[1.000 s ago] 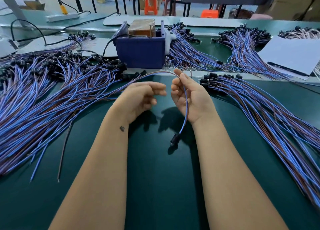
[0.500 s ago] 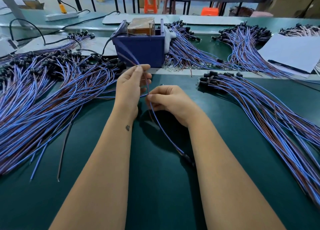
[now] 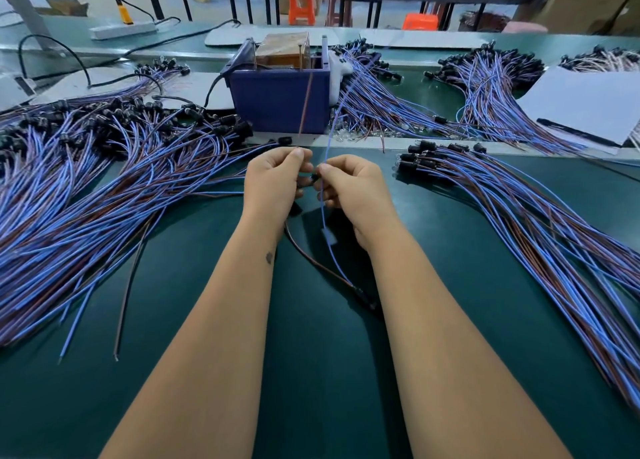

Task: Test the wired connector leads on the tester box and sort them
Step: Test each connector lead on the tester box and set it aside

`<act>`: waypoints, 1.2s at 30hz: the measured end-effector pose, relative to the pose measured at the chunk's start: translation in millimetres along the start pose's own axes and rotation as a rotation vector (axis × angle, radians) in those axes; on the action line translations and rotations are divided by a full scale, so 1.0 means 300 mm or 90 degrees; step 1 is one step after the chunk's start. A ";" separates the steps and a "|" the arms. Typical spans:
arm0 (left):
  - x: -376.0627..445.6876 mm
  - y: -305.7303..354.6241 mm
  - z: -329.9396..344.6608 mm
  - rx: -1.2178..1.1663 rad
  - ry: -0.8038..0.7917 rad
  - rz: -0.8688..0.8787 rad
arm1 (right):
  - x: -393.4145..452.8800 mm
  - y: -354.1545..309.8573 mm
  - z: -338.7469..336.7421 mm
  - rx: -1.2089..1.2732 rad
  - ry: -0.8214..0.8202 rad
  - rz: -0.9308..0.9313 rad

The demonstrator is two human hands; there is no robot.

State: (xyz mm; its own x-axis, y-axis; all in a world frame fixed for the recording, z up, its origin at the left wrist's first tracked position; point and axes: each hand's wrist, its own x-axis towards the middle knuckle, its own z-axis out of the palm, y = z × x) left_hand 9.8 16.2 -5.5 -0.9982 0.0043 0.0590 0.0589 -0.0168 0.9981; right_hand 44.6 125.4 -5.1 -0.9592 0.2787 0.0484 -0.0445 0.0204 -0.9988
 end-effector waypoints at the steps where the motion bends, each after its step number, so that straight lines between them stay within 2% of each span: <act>1: 0.003 -0.001 -0.007 0.002 0.029 -0.003 | 0.002 0.000 -0.003 0.007 0.011 0.005; 4: 0.012 -0.001 -0.028 -0.006 0.107 -0.005 | 0.005 0.002 -0.009 -0.009 0.035 -0.005; 7: 0.016 0.000 -0.038 -0.022 0.143 -0.004 | 0.006 0.007 -0.010 -0.067 0.044 -0.027; 17: 0.022 0.010 -0.037 -0.071 0.159 -0.055 | 0.007 0.011 -0.004 -0.115 0.035 -0.040; 25: 0.018 0.013 -0.045 -0.099 0.167 0.014 | 0.010 0.012 0.000 -0.106 0.025 -0.042; 31: 0.051 0.015 -0.053 -0.093 0.194 -0.109 | 0.014 0.016 0.004 -0.109 0.012 -0.036; 36: 0.040 0.000 -0.053 -0.084 0.195 -0.062 | 0.014 0.016 0.003 -0.119 0.013 -0.034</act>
State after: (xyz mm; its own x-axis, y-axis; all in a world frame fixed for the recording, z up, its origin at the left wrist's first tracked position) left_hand -2.3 0.4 -5.1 -0.9556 -0.2877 -0.0636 -0.0175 -0.1601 0.9869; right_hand 40.0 125.7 -9.6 -0.9510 0.2914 0.1030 -0.0404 0.2132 -0.9762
